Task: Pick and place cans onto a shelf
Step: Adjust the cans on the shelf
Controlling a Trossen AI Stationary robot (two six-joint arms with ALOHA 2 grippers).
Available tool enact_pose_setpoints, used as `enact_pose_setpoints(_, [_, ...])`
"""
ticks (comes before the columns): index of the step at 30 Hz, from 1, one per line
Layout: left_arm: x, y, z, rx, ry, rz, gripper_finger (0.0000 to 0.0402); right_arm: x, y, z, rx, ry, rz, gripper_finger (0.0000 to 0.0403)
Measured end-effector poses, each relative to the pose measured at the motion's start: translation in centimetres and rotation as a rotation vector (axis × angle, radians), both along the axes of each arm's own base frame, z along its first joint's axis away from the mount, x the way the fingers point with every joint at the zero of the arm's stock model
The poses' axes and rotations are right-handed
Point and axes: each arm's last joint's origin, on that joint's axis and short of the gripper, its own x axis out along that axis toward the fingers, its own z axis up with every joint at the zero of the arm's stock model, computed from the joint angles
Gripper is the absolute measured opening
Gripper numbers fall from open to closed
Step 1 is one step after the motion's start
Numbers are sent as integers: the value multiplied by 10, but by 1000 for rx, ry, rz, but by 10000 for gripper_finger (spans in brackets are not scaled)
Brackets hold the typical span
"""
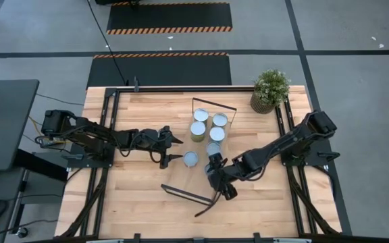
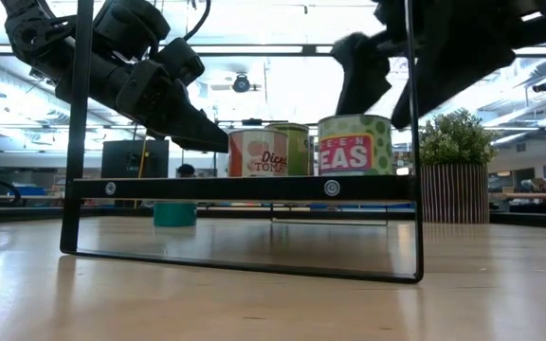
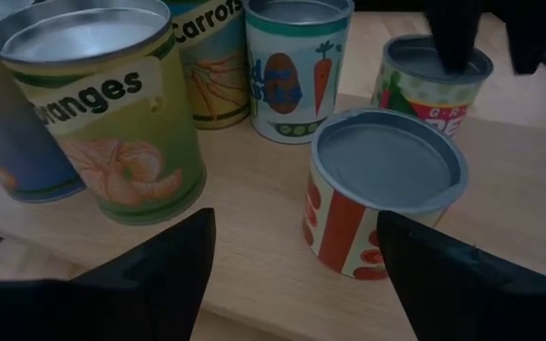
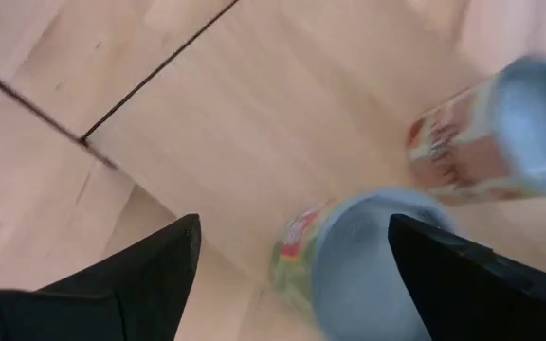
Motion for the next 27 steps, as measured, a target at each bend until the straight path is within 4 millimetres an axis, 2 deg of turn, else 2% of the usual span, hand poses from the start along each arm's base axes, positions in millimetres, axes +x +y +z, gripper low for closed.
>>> enact_pose_setpoints(6, [0,0,0,1,3,0,297,-8,10,7,-96,-58,-13,347])
enact_pose_setpoints(17, [0,0,0,3,4,-1,297,-27,17,5,-439,-102,-170,347])
enact_pose_setpoints(22, [0,0,0,3,4,0,297,-34,13,-5,-488,-69,-186,347])
enact_pose_setpoints(27, [0,0,0,3,5,0,297,-36,16,-3,-510,-95,-202,347])
